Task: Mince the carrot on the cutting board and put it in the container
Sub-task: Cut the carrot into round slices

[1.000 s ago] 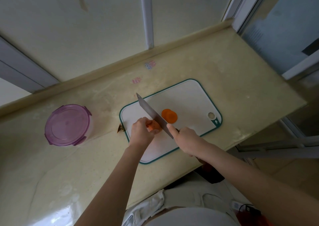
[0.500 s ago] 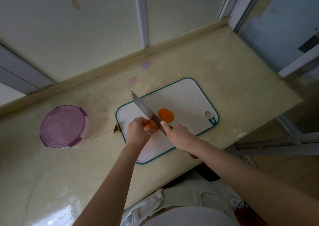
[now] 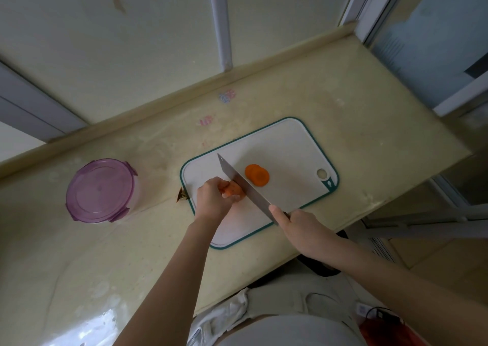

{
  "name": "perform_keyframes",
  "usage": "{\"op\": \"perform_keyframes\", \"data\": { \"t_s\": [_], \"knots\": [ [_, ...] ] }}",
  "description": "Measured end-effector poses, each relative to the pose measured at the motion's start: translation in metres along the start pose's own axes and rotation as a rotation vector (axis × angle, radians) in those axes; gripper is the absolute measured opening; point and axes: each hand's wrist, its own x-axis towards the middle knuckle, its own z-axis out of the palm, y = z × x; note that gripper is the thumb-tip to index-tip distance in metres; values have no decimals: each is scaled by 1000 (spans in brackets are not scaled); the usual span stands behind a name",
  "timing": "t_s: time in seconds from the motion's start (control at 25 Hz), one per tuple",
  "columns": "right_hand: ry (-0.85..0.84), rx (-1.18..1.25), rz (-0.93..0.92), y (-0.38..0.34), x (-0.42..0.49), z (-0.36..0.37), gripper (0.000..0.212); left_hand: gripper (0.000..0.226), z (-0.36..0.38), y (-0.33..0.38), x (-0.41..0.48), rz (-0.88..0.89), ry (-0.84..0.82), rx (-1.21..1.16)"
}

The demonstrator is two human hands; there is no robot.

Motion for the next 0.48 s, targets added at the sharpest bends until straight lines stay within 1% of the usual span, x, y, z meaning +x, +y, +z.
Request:
{"op": "perform_keyframes", "data": {
  "t_s": [0.32,0.48],
  "knots": [
    [16,6,12,3,10,10,59,36,1,1,1,-14,-2,12],
    [-17,39,-73,-8,27,12,55,37,3,1,-1,-14,8,23]
  ]
}}
